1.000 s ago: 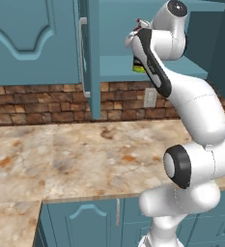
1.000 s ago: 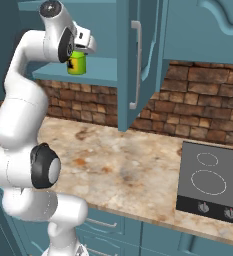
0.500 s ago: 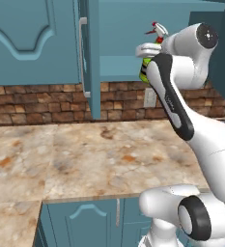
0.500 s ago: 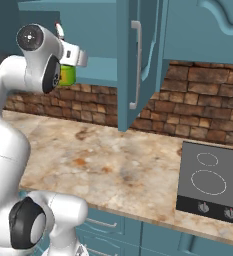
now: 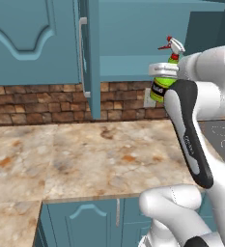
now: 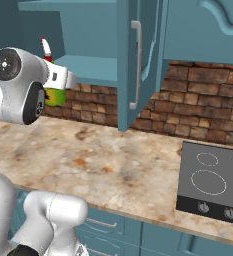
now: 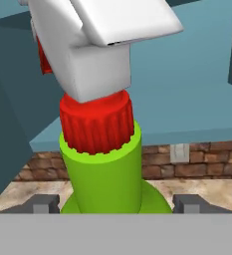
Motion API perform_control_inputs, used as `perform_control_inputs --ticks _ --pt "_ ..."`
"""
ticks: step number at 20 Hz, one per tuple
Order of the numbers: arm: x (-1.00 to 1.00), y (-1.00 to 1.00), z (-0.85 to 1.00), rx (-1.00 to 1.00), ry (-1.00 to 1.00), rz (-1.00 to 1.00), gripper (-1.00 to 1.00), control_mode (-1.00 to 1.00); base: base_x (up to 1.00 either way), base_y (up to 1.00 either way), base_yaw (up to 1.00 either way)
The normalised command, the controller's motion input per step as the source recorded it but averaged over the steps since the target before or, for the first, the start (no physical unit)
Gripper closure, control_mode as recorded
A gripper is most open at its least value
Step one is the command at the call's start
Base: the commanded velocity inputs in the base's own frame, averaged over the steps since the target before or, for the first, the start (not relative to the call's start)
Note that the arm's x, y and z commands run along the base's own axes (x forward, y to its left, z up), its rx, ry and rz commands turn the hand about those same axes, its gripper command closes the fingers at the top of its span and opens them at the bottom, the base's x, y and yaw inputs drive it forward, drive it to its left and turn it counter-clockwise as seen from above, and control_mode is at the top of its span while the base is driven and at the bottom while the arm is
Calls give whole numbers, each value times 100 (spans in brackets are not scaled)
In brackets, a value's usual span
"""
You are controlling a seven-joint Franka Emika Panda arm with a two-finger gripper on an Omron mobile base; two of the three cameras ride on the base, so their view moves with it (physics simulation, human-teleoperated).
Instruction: Move the cutting board and knife to the sink. Then move spray from the cabinet to the counter.
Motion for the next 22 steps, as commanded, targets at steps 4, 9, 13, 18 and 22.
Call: perform_control_inputs --ticks 4,9,13,18,22 --pt "-84 0 -3 0 8 0 100 -100 0 0 0" --pt "-87 0 -1 1 0 0 100 -100 0 0 0" --pt "-25 0 0 0 0 0 100 -100 0 0 0" --pt "0 0 0 0 0 0 100 100 -1 0 0" --pt "0 0 0 0 0 0 100 100 -81 0 -4"
